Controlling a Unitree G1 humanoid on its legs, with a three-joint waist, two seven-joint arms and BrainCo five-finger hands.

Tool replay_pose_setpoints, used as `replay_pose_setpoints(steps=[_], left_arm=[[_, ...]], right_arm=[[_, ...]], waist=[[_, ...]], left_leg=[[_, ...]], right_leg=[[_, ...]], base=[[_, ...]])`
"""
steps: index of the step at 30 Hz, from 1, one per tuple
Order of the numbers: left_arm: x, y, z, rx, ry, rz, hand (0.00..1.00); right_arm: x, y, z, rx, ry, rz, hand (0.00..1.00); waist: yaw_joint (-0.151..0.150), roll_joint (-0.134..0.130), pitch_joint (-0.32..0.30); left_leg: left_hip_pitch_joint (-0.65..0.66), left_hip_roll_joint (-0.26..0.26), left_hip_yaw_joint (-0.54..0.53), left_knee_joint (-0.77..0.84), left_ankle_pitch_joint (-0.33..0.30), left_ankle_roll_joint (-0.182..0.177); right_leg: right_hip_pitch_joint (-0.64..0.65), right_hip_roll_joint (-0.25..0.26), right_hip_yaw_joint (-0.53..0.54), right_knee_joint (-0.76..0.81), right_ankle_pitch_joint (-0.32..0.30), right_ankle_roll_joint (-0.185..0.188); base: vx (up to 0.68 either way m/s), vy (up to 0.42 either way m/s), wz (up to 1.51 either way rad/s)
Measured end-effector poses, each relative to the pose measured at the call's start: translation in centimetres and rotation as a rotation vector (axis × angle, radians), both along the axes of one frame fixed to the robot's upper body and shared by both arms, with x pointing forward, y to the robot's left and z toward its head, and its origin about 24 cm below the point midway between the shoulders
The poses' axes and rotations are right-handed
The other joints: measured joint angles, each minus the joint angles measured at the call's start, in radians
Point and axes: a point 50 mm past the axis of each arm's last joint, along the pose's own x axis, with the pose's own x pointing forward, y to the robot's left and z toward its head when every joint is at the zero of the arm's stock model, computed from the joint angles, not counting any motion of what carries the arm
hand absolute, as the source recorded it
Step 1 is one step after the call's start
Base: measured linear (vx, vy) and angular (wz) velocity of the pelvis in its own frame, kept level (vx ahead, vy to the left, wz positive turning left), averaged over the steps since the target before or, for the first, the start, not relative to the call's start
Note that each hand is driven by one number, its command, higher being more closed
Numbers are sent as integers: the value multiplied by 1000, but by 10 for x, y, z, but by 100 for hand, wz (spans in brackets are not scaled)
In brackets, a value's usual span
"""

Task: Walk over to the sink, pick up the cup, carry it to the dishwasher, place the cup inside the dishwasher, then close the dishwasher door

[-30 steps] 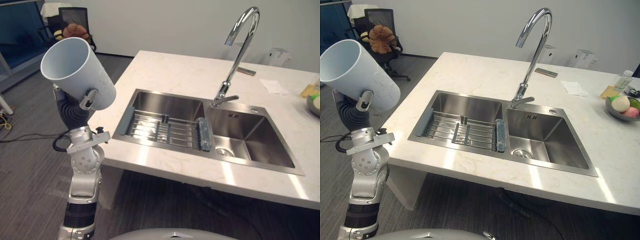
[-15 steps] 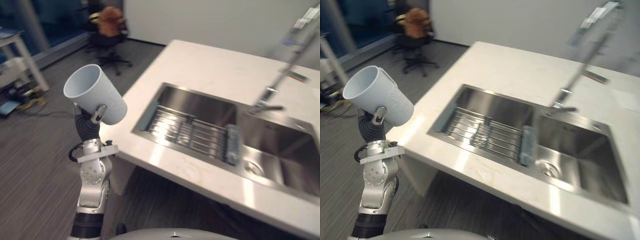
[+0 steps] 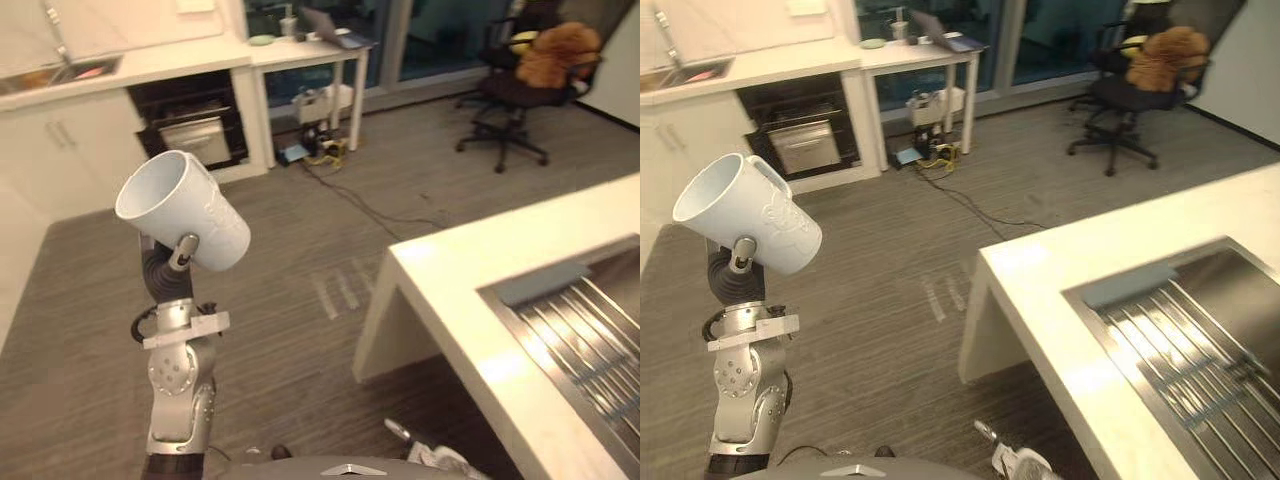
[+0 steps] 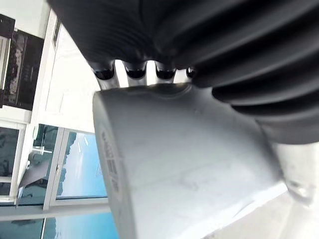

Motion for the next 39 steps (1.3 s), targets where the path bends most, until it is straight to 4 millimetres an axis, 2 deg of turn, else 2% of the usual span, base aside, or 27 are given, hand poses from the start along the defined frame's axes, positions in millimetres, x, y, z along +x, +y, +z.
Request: replay_pose_setpoints(steps=[1,2,5,6,7,8,10,12,14,16,17,18,19,21,24,25,27,28,29,30,31,33,34,35,36,37,39], left_arm=[[0,-3,6,11,-22,-19,100],[5,-10,14,32,-59,-56,100],[13,-16,19,75,-80,-92,100],[15,-15,17,73,-67,-89,100],[17,-16,12,70,-34,-89,100],[19,-22,7,70,-11,-110,100],[19,-36,3,67,3,-175,100],[21,-56,0,68,12,-263,100],[19,-67,-2,67,18,-308,100],[15,-78,-1,76,6,-372,100],[15,-79,1,80,-2,-384,100],[14,-81,3,77,-14,-394,100],[12,-83,2,52,-10,-405,100],[12,-84,4,52,-19,-415,100],[8,-88,6,55,-31,-442,100],[5,-90,7,51,-38,-457,100],[2,-97,9,44,-53,-494,100],[-1,-99,7,33,-49,-503,100],[-2,-99,5,21,-39,-510,100],[-3,-98,4,11,-35,-516,100],[-3,-97,3,1,-37,-521,100],[-4,-92,5,-8,-62,-516,100],[-6,-87,8,-16,-82,-510,100],[-8,-85,9,-18,-94,-505,100],[-10,-83,12,-17,-113,-505,100],[-12,-82,9,-9,-101,-506,100],[-14,-82,6,5,-84,-518,100]], right_arm=[[6,4,2,1,-17,-1,0],[4,10,1,16,-23,-12,0],[1,20,0,37,-30,-26,0],[2,18,0,34,-36,-33,0],[3,15,2,26,-54,-41,0],[3,13,4,15,-81,-49,0],[1,9,8,9,-111,-60,0],[-13,7,5,14,-84,-79,0],[-22,9,3,23,-72,-87,0],[-31,14,1,51,-68,-89,0],[-33,17,0,61,-64,-92,0],[-35,21,0,74,-65,-96,0],[-29,12,3,53,-85,-81,0],[-24,9,5,54,-91,-59,0],[-23,13,4,72,-79,-21,0],[-21,16,4,81,-77,-5,0],[-21,17,6,81,-88,-6,0],[-22,16,7,79,-98,-12,0],[-23,13,9,64,-99,-22,0],[-23,12,9,52,-96,-27,0],[-23,10,9,43,-95,-37,0],[-18,12,10,59,-121,-63,0],[-12,16,11,72,-139,-60,0],[-12,17,11,76,-142,-60,0],[-8,21,10,90,-149,-49,0],[-4,25,10,100,-155,-35,0],[-9,39,7,136,-145,-33,0]], waist=[[-16,7,19],[-36,11,36],[-40,-30,55],[-39,-28,56],[-43,-13,64],[-57,-2,68],[-81,13,78],[-85,15,79],[-89,-11,66],[-101,-51,52],[-101,-69,44],[-92,-91,33],[-75,-39,28],[-67,-8,19],[-75,0,6],[-81,-10,7],[-73,-6,13],[-74,2,17],[-70,8,26],[-63,13,27],[-44,18,27],[-14,15,24],[-4,9,21],[0,4,18],[2,5,16],[12,1,-1],[5,-40,-31]], left_leg=[[12,-6,-62,-6,-12,9],[14,-12,-141,-16,-4,4],[18,-69,-283,-86,30,4],[22,-75,-306,-96,33,4],[39,-78,-356,-109,36,6],[56,-78,-411,-117,34,10],[95,-84,-494,-121,24,23],[143,-101,-561,-121,5,24],[175,-128,-625,-98,-23,14],[186,-166,-706,-5,-107,-5],[186,-178,-708,17,-131,-8],[185,-185,-708,52,-168,-8],[163,-140,-707,111,-226,-44],[178,-102,-711,102,-237,-44],[207,-57,-710,104,-230,-55],[157,-56,-688,239,-240,-71],[1,-23,-616,575,-203,-166],[-99,26,-551,773,-104,-196],[-179,87,-496,935,-61,-144],[-210,109,-480,974,-84,-128],[-251,132,-447,965,-131,-106],[-270,141,-398,783,-192,-101],[-255,120,-400,567,-188,-106],[-234,103,-410,431,-167,-112],[-200,85,-447,243,-81,-137],[-172,55,-452,196,-20,-118],[-158,26,-422,197,-32,-92]], right_leg=[[-66,-23,172,151,-9,-55],[-123,39,343,170,-79,-2],[-239,176,578,-21,-161,19],[-265,202,619,-53,-165,20],[-324,267,723,-101,-164,19],[-390,332,839,-112,-153,16],[-479,399,985,-110,-112,22],[-557,426,1057,-116,-44,35],[-605,430,1103,-142,21,27],[-609,419,1194,-117,133,-16],[-600,408,1203,-110,169,-33],[-589,392,1189,-99,136,6],[-583,420,1148,-87,101,-29],[-578,443,1116,-84,80,-46],[-541,465,1062,-84,23,-80],[-510,461,1040,-107,16,-87],[-448,461,998,-138,4,-98],[-406,465,964,-148,-13,-111],[-361,475,938,-165,-25,-129],[-337,479,929,-175,-30,-133],[-297,478,927,-202,-34,-132],[-255,465,944,-244,-36,-129],[-243,453,975,-264,-39,-121],[-242,444,992,-270,-43,-114],[-240,441,1039,-273,-59,-85],[-228,444,1124,-276,-69,-68],[-225,424,1206,-278,-77,-45]], base=[[165,214,154],[137,135,170],[148,58,161],[196,35,109],[222,39,113],[265,40,121],[221,11,126],[262,-25,127],[322,-67,121],[411,-145,148],[402,-198,124],[318,-193,80],[287,-186,63],[297,-193,39],[248,-178,37],[228,-162,57],[204,-124,66],[165,-55,81],[228,-31,80],[265,-2,53],[257,46,15],[218,91,-19],[196,128,-49],[251,179,-76],[297,217,-90],[332,223,-83],[443,226,-43]])
